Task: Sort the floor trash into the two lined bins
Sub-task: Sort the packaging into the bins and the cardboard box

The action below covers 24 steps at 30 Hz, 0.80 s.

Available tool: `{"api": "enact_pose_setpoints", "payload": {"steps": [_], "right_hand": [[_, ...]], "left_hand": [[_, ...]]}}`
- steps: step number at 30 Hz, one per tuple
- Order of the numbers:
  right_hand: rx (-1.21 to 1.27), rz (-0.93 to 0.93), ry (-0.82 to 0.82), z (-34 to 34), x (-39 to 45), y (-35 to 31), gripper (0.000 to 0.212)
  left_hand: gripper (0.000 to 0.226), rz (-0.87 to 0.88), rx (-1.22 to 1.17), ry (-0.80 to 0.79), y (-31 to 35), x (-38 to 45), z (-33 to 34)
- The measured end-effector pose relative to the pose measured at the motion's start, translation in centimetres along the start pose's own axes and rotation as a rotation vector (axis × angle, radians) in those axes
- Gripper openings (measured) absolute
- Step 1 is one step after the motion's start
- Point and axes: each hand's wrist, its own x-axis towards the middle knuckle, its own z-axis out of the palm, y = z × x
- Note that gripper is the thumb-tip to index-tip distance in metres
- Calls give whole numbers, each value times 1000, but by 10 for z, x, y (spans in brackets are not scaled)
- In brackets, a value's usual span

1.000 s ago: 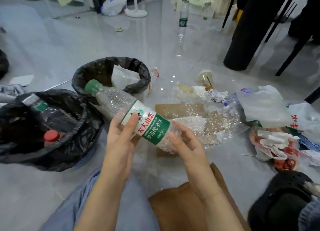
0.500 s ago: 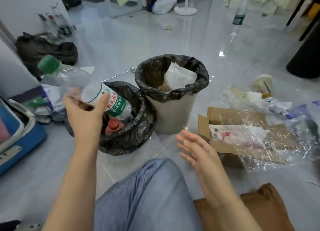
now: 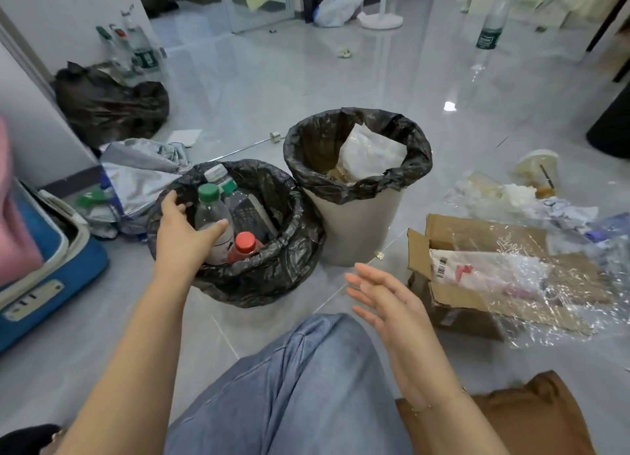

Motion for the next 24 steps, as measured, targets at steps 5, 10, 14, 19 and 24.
{"api": "enact_pose_setpoints", "payload": {"steps": [5,10,14,19,24], "right_hand": [[16,-12,20,-6,-4,-2,24],[27,-20,51,-16,-8,-1,23],[46,-7,66,-16,-13,2,23],[58,1,81,-13,-16,4,22],[56,-22,99,-18,-18,3,22]], "left_hand": [[60,160,7,33,15,-29,3],[40,390,240,-268,28,-49,18],[29,324,418,-306,25,-32,26],[28,282,328,-159,37,-11,22],[33,218,380,-206,37,1,24]]}}
